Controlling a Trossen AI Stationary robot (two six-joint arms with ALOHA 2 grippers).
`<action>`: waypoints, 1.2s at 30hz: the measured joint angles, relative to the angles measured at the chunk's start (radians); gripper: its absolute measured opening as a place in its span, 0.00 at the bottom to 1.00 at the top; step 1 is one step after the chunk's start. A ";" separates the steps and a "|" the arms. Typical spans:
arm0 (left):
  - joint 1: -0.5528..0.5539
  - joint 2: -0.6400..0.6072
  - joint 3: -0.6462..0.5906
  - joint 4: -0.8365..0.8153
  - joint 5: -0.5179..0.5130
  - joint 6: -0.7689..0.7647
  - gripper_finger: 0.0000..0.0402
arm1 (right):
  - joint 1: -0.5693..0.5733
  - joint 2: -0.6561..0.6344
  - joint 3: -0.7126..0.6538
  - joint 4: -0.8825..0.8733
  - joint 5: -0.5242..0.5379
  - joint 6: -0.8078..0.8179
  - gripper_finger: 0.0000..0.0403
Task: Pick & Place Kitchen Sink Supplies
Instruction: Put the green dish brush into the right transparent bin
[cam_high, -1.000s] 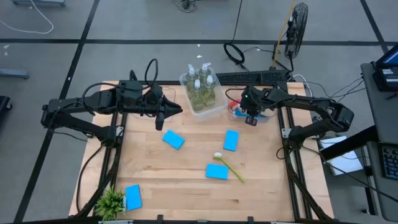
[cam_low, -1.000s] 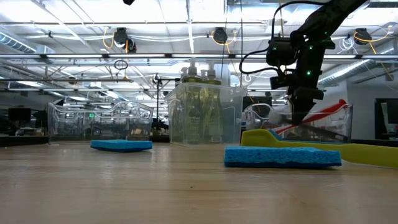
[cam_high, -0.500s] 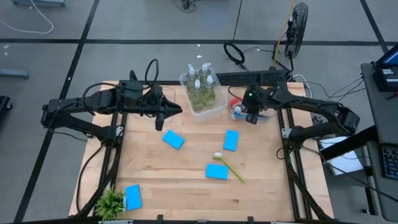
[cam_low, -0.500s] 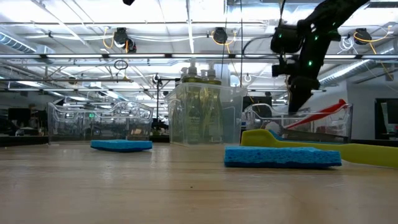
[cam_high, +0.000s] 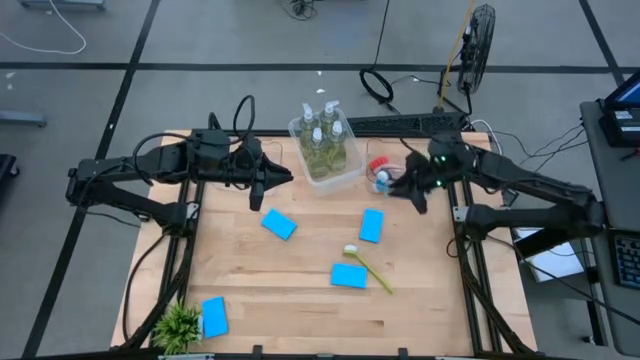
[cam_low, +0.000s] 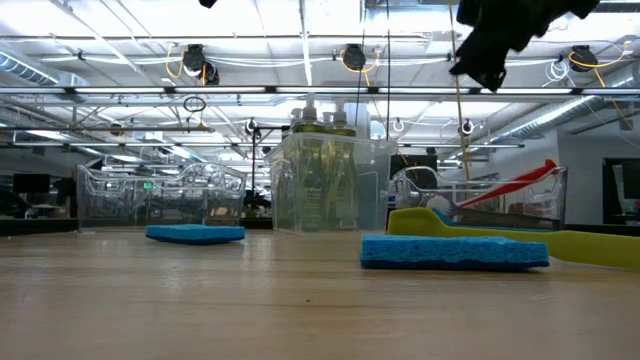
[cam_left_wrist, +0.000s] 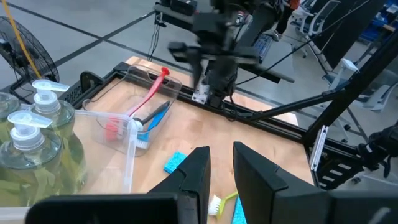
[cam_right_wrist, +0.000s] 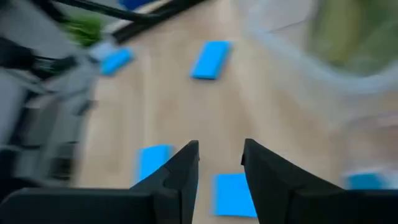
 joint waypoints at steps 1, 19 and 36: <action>0.000 0.000 0.000 0.000 0.000 0.000 0.18 | 0.034 -0.006 0.000 0.008 -0.017 0.046 0.29; 0.000 0.000 0.000 -0.017 0.001 0.018 0.18 | 0.400 -0.011 0.000 0.286 -0.048 0.451 0.25; 0.000 0.000 0.000 -0.049 0.005 0.018 0.18 | 0.590 0.146 0.000 0.610 -0.026 0.607 0.23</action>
